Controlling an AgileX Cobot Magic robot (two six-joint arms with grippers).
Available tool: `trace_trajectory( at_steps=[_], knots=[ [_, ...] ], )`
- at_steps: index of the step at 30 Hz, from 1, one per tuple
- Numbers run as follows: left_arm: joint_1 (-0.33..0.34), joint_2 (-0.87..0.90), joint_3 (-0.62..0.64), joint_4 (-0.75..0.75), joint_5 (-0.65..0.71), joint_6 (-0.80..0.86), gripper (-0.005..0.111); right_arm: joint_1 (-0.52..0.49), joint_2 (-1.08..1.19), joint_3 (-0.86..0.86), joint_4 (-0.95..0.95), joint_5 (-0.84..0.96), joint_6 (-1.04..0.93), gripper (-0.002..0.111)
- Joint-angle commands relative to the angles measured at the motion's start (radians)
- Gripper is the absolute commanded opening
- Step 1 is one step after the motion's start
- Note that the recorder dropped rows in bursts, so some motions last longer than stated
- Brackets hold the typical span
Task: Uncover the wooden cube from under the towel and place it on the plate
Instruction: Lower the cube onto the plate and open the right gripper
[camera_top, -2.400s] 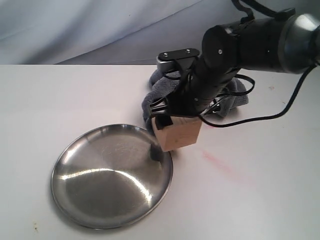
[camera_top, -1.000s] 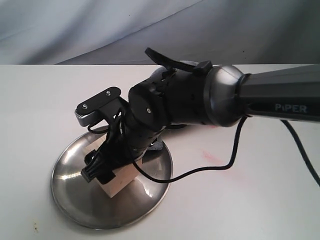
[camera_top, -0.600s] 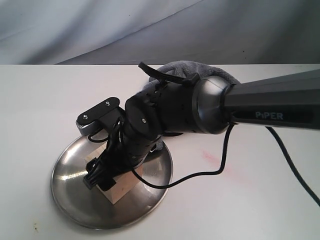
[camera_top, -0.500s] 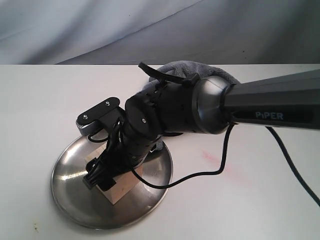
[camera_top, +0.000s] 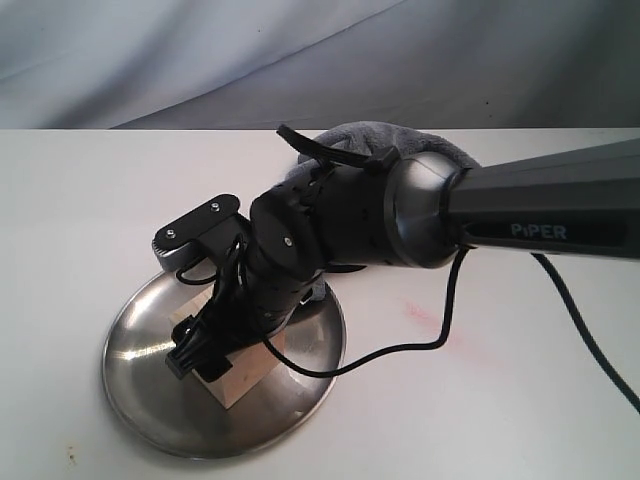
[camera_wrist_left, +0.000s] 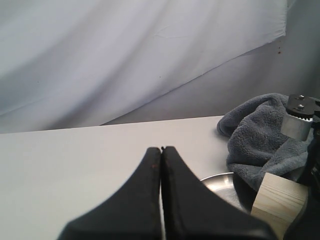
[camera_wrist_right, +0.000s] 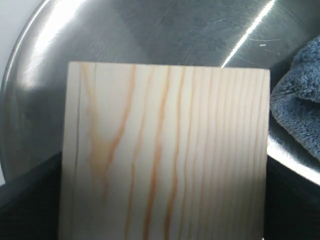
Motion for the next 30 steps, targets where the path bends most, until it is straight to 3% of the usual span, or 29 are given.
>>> trace_trajectory(
  at_steps=[1, 7, 10, 14, 17, 27, 30],
  knots=[
    [-0.007, -0.004, 0.004, -0.002, 0.001, -0.003, 0.000, 0.001, -0.019, -0.005, -0.005, -0.030, -0.003, 0.051],
    [-0.007, -0.004, 0.004, -0.002, 0.001, -0.003, 0.000, 0.001, -0.066, -0.005, -0.033, -0.037, -0.003, 0.051],
    [-0.007, -0.004, 0.004, -0.002, 0.001, -0.003, 0.000, 0.001, -0.066, -0.005, -0.042, -0.031, 0.025, 0.061],
    [-0.007, -0.004, 0.004, -0.002, 0.001, -0.003, 0.000, 0.001, -0.066, -0.005, -0.075, -0.028, 0.046, 0.063],
    [-0.007, -0.004, 0.004, -0.002, 0.001, -0.003, 0.000, 0.001, -0.066, -0.005, -0.084, -0.033, 0.056, 0.076],
    [-0.007, -0.004, 0.004, -0.002, 0.001, -0.003, 0.000, 0.005, -0.020, -0.003, -0.075, -0.023, 0.074, 0.076],
    [-0.007, -0.004, 0.004, -0.002, 0.001, -0.003, 0.000, 0.005, -0.016, -0.005, -0.096, -0.025, 0.087, 0.088]
  ],
)
